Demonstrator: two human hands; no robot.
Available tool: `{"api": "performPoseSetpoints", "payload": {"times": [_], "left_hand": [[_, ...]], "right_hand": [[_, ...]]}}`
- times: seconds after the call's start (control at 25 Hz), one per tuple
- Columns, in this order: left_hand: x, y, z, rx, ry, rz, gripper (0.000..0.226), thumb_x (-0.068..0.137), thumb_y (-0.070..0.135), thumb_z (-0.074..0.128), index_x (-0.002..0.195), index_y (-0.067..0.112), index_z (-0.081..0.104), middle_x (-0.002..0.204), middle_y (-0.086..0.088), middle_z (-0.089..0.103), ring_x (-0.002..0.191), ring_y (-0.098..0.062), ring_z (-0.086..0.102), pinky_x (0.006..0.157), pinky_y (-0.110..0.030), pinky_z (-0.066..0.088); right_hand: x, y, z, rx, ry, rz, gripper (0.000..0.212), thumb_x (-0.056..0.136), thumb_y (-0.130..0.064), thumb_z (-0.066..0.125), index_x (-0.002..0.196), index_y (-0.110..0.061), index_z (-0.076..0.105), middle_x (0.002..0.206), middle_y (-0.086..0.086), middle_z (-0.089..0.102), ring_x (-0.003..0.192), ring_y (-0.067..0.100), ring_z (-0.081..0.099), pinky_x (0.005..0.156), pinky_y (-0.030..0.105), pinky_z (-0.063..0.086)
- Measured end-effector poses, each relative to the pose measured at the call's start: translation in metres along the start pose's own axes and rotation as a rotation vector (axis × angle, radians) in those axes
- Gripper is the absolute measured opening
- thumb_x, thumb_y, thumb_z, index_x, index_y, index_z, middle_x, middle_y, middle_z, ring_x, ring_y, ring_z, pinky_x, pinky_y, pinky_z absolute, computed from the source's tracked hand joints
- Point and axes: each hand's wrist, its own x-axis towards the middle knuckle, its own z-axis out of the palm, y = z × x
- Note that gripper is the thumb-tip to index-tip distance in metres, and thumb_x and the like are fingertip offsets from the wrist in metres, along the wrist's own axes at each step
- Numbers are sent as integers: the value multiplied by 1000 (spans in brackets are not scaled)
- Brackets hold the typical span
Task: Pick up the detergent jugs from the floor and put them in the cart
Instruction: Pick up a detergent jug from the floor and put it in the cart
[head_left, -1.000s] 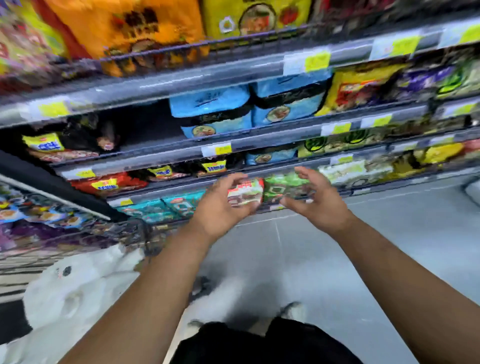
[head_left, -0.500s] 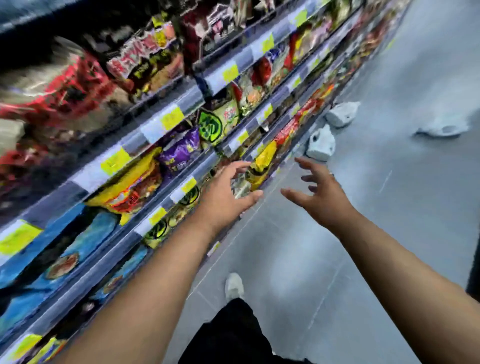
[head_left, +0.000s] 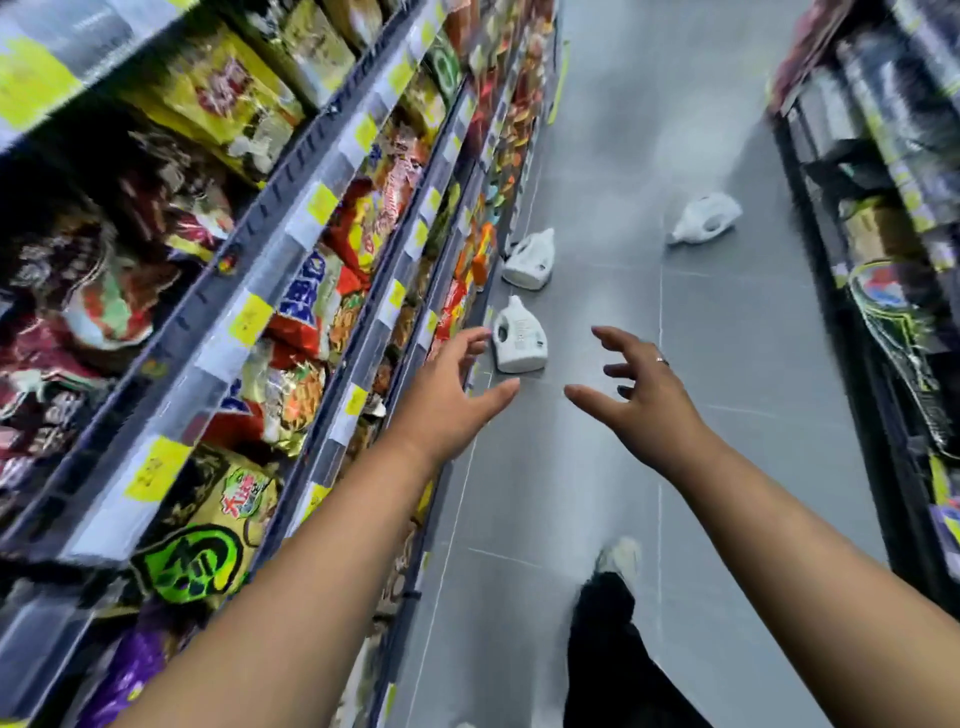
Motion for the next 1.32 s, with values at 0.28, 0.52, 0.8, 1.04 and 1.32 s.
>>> {"api": "performPoseSetpoints", "payload": {"times": [0.28, 0.52, 0.8, 1.04, 1.32], "left_hand": [[187, 20, 55, -1, 22, -102, 54, 81, 22, 76, 128, 28, 49, 118, 16, 54, 113, -7, 51, 91, -16, 36], [310, 8, 61, -69, 99, -204, 60, 82, 25, 76, 134, 23, 49, 127, 7, 54, 117, -10, 51, 95, -22, 37], [456, -32, 64, -127, 106, -344, 59, 82, 27, 76, 134, 24, 47, 122, 4, 54, 118, -14, 51, 100, -27, 41], [533, -97, 100, -52, 75, -482, 60, 81, 28, 76, 133, 19, 49, 123, 3, 55, 114, -10, 52, 93, -19, 37], [596, -222, 181, 29, 181, -655, 59, 80, 27, 77, 131, 15, 50, 116, 2, 52, 107, -8, 49, 81, -11, 32]], "right_hand": [[182, 33, -74, -26, -102, 59, 64, 78, -34, 78, 134, -36, 47, 134, -5, 44, 113, 12, 53, 90, 23, 40], [332, 42, -83, -89, -219, 64, 63, 79, -35, 77, 134, -35, 46, 135, -4, 44, 114, 13, 53, 88, 24, 41], [491, 68, -58, -143, -320, 84, 66, 79, -40, 76, 137, -34, 45, 133, -1, 44, 113, 15, 52, 88, 26, 42], [598, 130, -32, -41, -394, 194, 61, 80, -39, 76, 134, -34, 49, 134, -2, 46, 112, 17, 56, 80, 29, 47], [705, 271, 44, -14, -518, 274, 52, 80, -38, 76, 127, -34, 54, 129, -4, 54, 108, 17, 59, 81, 27, 50]]}}
